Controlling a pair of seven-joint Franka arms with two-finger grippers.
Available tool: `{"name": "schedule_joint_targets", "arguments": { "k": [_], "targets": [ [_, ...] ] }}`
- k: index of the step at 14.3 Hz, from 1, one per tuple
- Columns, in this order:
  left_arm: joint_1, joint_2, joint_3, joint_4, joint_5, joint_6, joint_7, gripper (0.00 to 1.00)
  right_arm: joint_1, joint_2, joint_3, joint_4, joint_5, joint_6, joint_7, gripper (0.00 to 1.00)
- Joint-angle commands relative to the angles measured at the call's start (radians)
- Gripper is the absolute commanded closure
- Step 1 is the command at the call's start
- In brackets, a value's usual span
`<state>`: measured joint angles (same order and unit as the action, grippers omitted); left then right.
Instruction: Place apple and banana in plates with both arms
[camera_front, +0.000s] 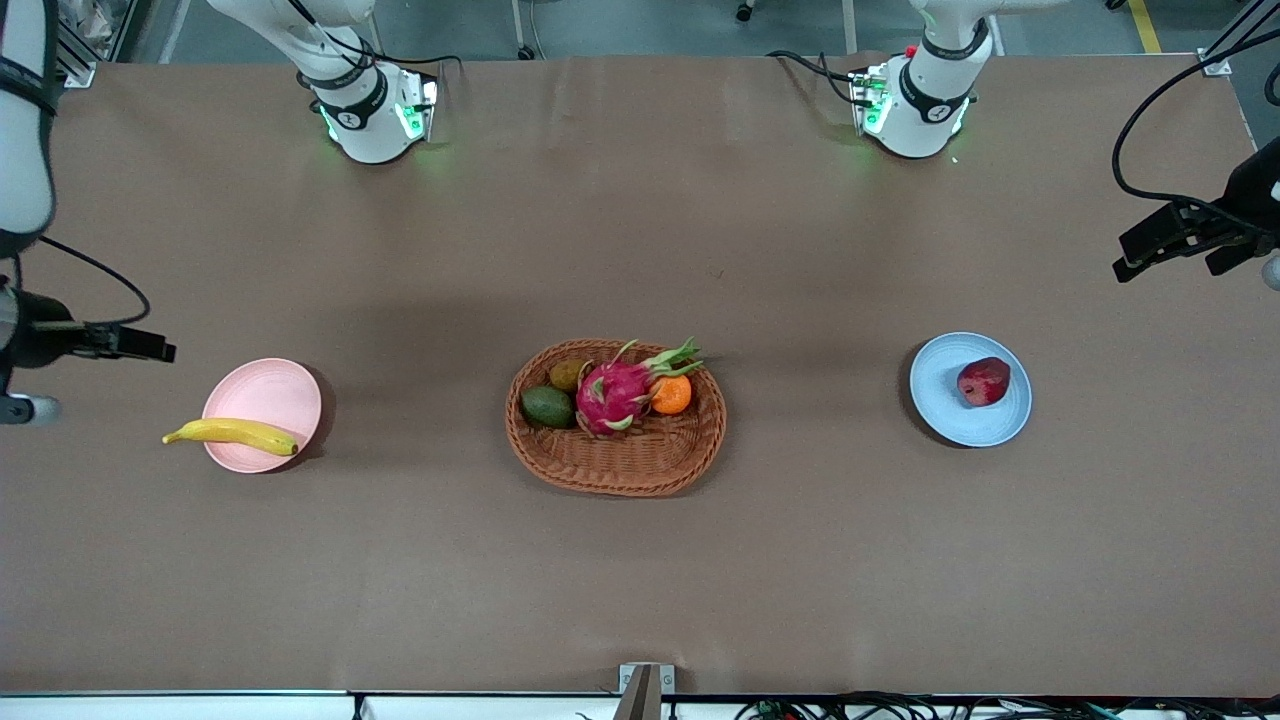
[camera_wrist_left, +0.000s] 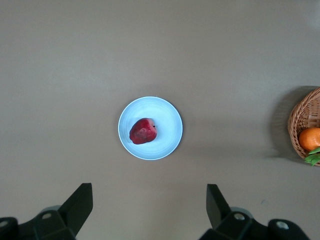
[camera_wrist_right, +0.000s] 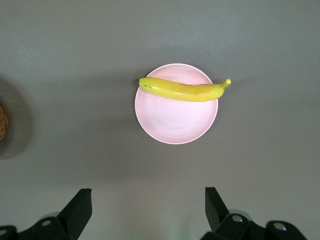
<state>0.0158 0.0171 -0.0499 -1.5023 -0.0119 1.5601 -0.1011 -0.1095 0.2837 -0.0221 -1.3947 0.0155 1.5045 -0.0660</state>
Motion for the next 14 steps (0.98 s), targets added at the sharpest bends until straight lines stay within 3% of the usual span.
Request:
{"name": "schedule_joint_targets", "arguments": {
  "k": [1,8,14],
  "targets": [
    [0.001,-0.012,0.002,0.005,-0.017,-0.015,0.012,0.00,0.005,0.012,-0.002,0.077,-0.016,-0.032,-0.009,0.00],
    [0.000,-0.012,0.002,0.005,-0.017,-0.011,0.011,0.00,0.008,-0.015,0.001,0.068,0.006,-0.073,-0.009,0.00],
    [0.001,-0.012,0.004,0.007,-0.026,-0.011,0.015,0.00,0.034,-0.116,-0.004,-0.020,-0.011,-0.059,-0.012,0.00]
  ]
}}
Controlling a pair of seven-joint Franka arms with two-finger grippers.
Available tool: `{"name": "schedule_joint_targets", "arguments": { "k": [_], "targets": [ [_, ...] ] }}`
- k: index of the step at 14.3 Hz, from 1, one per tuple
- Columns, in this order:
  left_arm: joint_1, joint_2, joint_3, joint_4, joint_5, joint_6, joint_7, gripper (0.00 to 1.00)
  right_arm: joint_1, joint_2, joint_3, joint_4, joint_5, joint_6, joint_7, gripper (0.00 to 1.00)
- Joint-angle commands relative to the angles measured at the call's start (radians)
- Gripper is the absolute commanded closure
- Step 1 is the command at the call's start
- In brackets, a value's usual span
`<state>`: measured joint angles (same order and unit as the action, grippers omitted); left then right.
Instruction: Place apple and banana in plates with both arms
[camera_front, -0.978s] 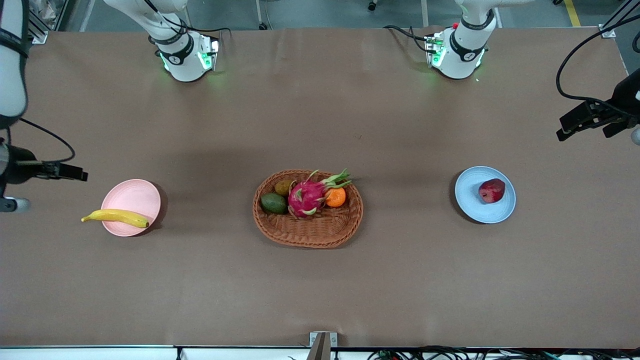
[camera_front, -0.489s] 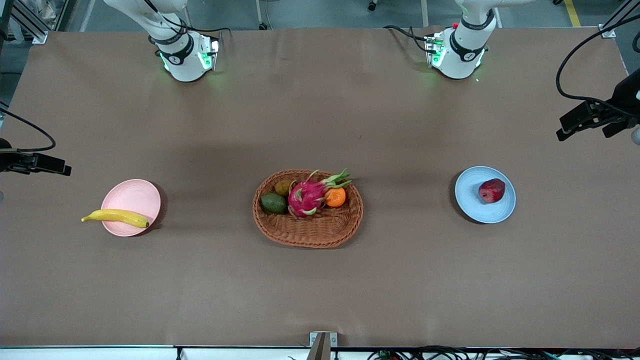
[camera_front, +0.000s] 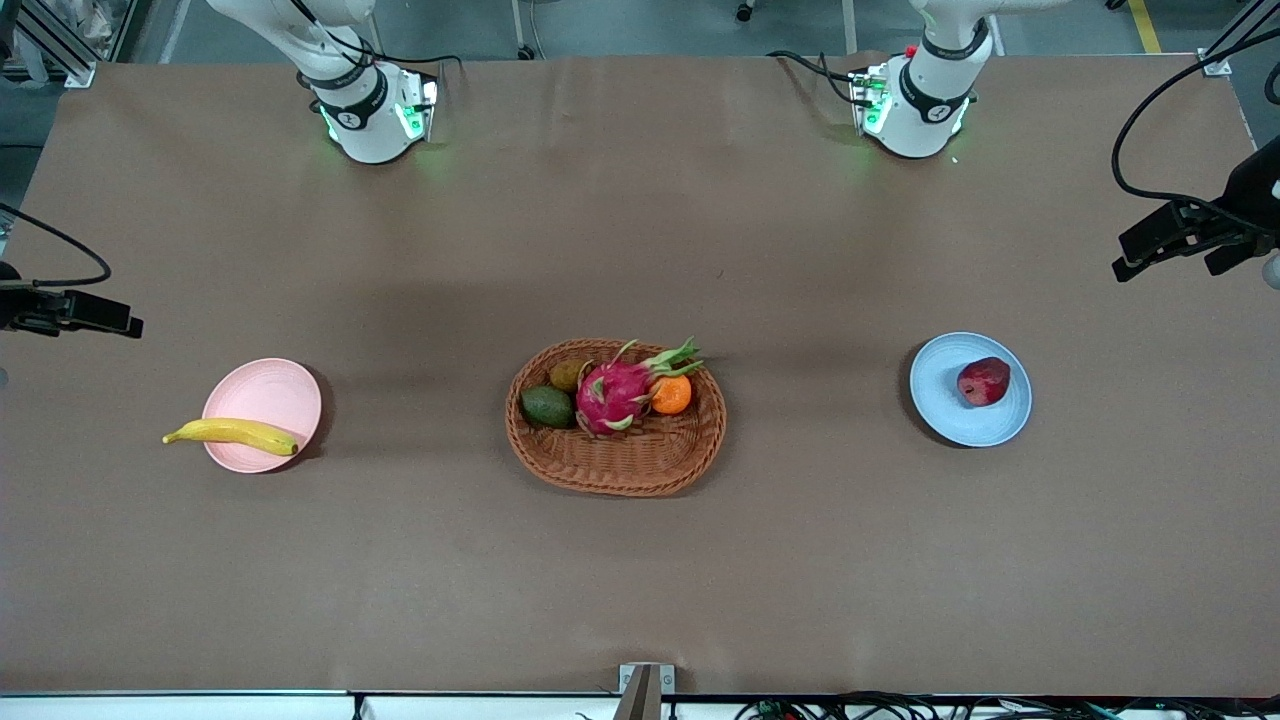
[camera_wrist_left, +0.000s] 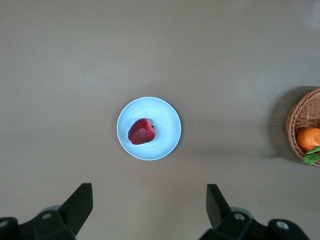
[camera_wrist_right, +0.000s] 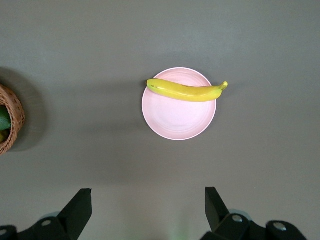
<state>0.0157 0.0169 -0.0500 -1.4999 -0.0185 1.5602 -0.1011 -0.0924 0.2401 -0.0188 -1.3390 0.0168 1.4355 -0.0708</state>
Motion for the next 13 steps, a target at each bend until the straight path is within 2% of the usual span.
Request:
{"name": "schedule_joint_targets", "arguments": {
  "k": [1,5,11,13],
  "targets": [
    [0.000,-0.012,0.004,0.004,-0.018,-0.011,0.009,0.00,0.040,-0.087,-0.015,-0.081,-0.014,0.005,-0.007,0.00],
    [0.000,-0.012,-0.001,0.004,-0.020,-0.011,0.011,0.00,0.083,-0.154,-0.032,-0.152,-0.066,0.034,-0.004,0.00],
    [0.000,-0.012,0.002,0.006,-0.021,-0.011,0.011,0.00,0.089,-0.277,-0.052,-0.275,-0.064,0.062,-0.003,0.00],
    [0.000,-0.012,0.004,0.006,-0.021,-0.012,0.011,0.00,0.082,-0.301,-0.052,-0.275,-0.064,0.048,-0.003,0.00]
  ]
}}
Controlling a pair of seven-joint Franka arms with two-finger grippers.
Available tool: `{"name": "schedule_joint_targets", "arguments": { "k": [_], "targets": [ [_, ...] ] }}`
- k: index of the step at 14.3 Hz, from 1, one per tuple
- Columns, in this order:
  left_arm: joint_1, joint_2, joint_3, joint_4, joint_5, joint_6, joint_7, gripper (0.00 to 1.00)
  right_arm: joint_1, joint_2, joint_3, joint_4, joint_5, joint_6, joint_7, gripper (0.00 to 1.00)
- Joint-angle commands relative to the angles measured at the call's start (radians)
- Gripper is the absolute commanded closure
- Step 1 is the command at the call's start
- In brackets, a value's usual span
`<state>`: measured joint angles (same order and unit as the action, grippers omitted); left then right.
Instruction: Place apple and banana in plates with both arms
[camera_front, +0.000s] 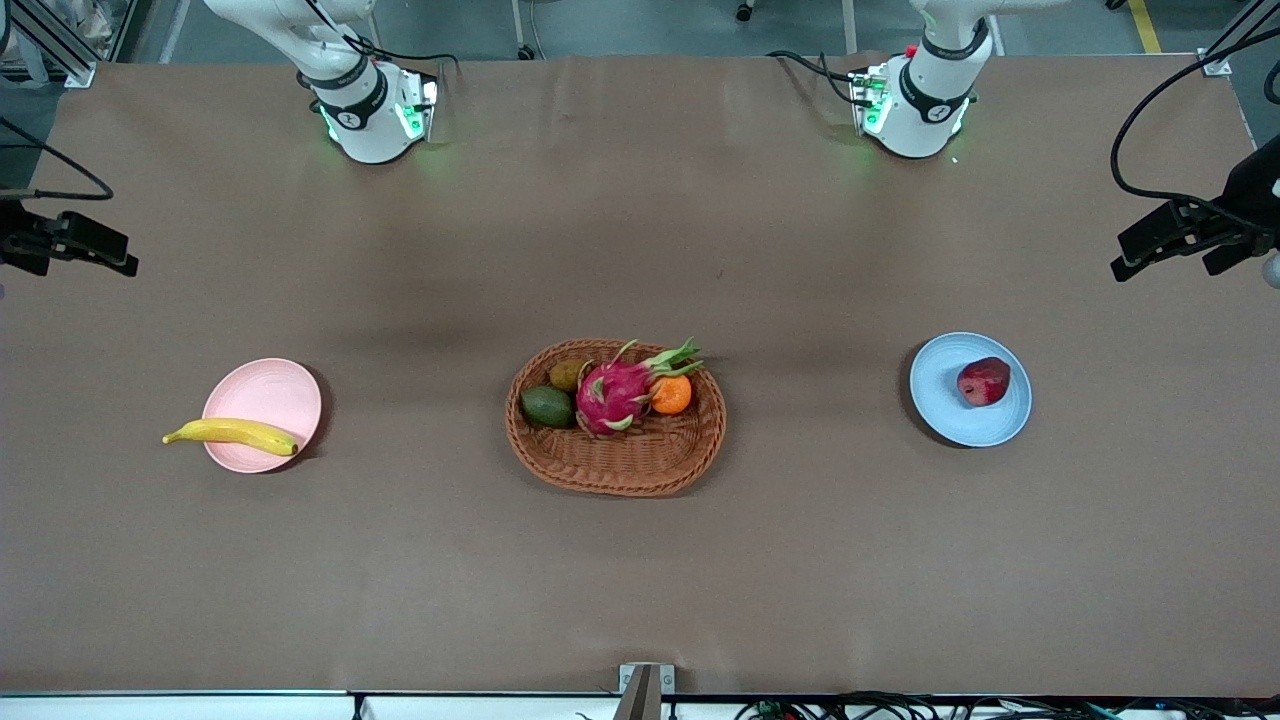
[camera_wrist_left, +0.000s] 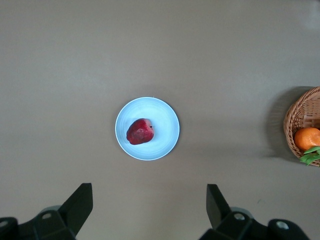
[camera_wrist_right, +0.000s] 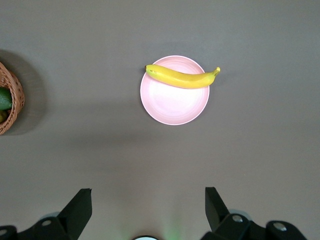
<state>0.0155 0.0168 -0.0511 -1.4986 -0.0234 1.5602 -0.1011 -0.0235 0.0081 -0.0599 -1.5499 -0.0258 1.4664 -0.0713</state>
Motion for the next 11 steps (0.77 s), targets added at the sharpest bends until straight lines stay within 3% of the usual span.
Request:
{"name": "schedule_joint_targets", "arguments": {
  "k": [1,11],
  "targets": [
    [0.001,-0.012,0.005,0.005,-0.016,-0.012,0.011,0.00,0.013,-0.088,-0.009,-0.064,-0.020,0.012,-0.002,0.00],
    [0.000,-0.012,0.005,0.005,-0.015,-0.012,0.011,0.00,0.008,-0.114,-0.037,-0.064,0.046,-0.017,0.007,0.00]
  ]
}}
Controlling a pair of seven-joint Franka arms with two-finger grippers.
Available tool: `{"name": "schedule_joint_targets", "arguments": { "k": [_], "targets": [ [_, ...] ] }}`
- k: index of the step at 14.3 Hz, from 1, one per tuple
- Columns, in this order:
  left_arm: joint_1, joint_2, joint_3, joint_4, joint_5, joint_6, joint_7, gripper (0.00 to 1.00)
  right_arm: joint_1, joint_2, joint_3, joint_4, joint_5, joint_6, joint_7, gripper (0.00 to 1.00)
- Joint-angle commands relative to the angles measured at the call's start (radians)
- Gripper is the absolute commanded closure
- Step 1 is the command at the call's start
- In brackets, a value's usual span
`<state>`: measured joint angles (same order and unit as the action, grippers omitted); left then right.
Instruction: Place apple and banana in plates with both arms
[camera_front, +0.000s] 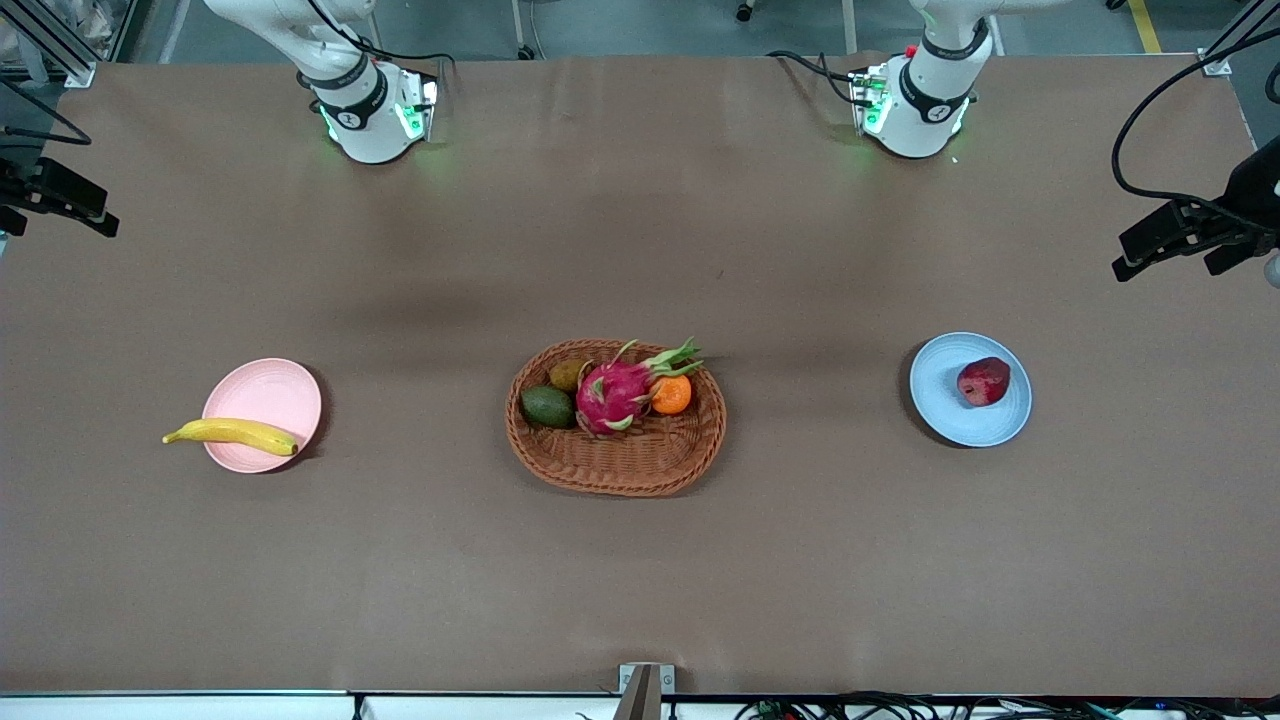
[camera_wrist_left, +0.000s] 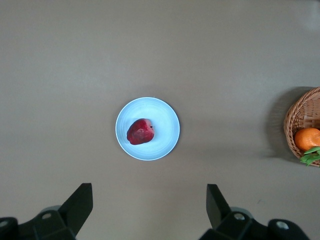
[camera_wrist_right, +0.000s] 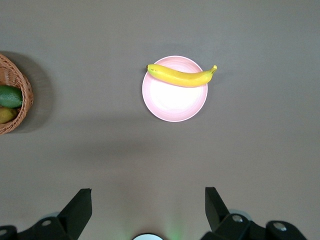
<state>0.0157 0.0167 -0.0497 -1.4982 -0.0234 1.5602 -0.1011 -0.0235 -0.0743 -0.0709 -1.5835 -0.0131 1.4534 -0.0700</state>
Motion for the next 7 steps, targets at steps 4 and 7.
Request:
{"name": "schedule_joint_targets", "arguments": {
  "k": [4,7],
  "targets": [
    [0.000,-0.012,0.004,0.004,-0.015,-0.012,0.011,0.00,0.011,-0.041,-0.027,-0.030,0.032,-0.015,0.003,0.00],
    [0.000,-0.012,0.002,0.004,-0.015,-0.012,0.011,0.00,0.019,-0.051,-0.020,-0.030,0.019,-0.002,-0.011,0.00]
  ]
}}
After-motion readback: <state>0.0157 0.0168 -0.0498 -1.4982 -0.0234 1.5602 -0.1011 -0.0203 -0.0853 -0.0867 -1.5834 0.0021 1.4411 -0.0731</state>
